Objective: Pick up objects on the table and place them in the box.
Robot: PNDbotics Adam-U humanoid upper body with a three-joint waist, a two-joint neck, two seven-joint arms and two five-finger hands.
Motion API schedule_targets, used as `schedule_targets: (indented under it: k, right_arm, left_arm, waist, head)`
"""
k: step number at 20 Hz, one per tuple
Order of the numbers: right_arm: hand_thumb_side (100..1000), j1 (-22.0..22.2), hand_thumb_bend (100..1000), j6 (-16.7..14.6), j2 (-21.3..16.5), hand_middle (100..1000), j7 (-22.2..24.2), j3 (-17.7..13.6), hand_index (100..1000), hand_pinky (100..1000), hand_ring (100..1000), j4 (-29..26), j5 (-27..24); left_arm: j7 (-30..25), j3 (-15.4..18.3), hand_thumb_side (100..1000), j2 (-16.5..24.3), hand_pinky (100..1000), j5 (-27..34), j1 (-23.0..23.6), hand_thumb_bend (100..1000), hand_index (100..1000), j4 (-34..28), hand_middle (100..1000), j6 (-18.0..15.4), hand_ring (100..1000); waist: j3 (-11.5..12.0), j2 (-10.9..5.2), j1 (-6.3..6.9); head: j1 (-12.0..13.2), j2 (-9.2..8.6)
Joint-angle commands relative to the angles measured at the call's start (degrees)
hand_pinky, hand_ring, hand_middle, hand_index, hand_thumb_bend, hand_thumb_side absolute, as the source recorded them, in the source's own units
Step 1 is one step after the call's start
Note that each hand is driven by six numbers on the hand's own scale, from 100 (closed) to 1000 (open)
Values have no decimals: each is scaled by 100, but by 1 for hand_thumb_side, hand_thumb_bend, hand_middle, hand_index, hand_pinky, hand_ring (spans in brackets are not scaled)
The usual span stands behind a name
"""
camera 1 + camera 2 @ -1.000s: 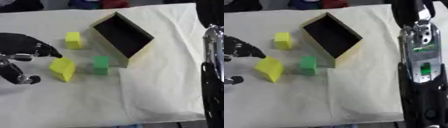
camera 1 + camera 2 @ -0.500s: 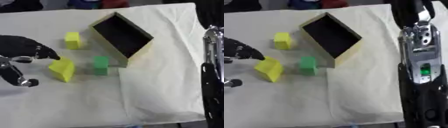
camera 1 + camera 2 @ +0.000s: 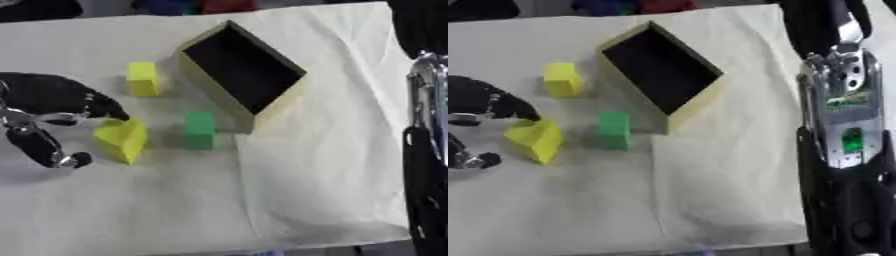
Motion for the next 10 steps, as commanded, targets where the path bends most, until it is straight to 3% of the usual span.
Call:
schedule_targets:
  k: [1,4,9,10]
  right_arm:
    - [1000,-66,100,16,-27,601,7,-33,726,791,771,-118,-49]
    - [1000,-54,100,24,-24,601,18,-36,726,791,771,-127,-57]
    - [1000,-41,100,34,-13,601,33,-40,726,791,771,-143,-70]
    - [1000,-39,100,36,-17,601,33,-45,726,791,771,-142,-69]
  left_arm:
    - [-74,0,327,49,820,23,-126,284,982,43,865,-30,878]
    - [-96,-28,328,1,804,21,-157,277,929,76,818,-57,855]
    - [-75,-42,331,-44,803,-53,-168,291,929,98,818,-95,850]
    - [-39,-6,299,-42,809,-69,-180,317,931,56,825,-97,856]
  waist:
    - [-13,-75,8]
    - [-17,-71,12]
    - [-24,-71,7]
    - [-22,-71,5]
  head:
    - [23,-32]
    - [19,-38]
    - [10,-54]
    - [3,-53]
